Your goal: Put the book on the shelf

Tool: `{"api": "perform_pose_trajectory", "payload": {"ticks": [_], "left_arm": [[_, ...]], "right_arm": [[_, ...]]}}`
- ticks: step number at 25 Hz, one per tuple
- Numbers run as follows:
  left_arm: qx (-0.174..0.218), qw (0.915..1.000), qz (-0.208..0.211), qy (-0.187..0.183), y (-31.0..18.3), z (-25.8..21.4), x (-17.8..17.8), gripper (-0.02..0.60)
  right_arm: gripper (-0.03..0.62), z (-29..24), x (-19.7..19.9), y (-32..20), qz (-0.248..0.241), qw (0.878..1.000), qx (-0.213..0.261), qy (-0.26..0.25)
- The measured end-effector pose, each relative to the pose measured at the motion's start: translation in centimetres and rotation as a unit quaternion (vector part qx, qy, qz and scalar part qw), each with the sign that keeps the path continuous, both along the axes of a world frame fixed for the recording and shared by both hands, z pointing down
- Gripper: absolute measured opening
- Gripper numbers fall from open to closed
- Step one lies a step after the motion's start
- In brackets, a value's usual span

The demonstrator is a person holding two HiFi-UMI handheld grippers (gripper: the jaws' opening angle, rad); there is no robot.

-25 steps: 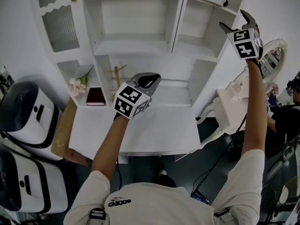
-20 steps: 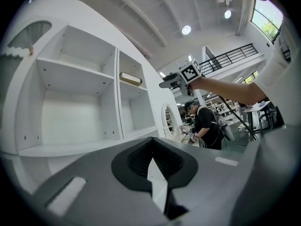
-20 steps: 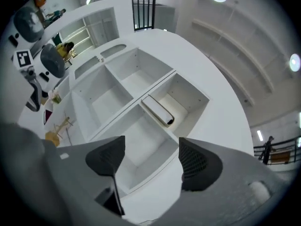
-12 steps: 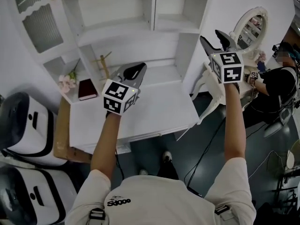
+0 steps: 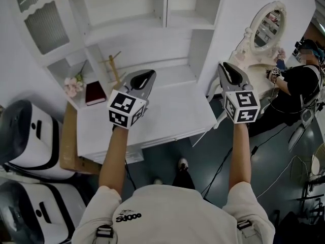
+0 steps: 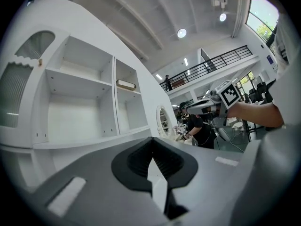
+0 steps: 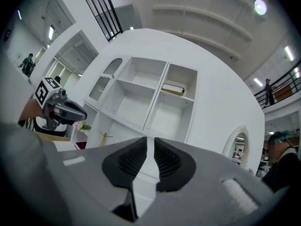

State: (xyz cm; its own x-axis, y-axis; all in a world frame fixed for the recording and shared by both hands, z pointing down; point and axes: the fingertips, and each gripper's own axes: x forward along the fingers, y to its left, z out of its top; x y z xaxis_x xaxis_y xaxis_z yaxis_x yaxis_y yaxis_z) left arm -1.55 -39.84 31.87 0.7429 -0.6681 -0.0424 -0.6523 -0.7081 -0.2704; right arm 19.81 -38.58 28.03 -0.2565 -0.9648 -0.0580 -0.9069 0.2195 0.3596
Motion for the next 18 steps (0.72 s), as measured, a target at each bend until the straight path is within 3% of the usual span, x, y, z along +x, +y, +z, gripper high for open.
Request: {"api": "perform_pose_trajectory", "payload": {"ticks": [3,18], "left_arm": [[0.001,1.0,0.003,-0.007,0.5,0.6,-0.4,0.018],[0.01,0.9997,0.021,-0.005,4.7,1.3,-0.5,0.018]], "right_arm": [[0.003,0.9,-0.7,1.8,-0.008,1.0,-0.002,-0.009],[0.002,2.0,-6.2,8.5,-0.059,0.998,0.004,0.009]]}}
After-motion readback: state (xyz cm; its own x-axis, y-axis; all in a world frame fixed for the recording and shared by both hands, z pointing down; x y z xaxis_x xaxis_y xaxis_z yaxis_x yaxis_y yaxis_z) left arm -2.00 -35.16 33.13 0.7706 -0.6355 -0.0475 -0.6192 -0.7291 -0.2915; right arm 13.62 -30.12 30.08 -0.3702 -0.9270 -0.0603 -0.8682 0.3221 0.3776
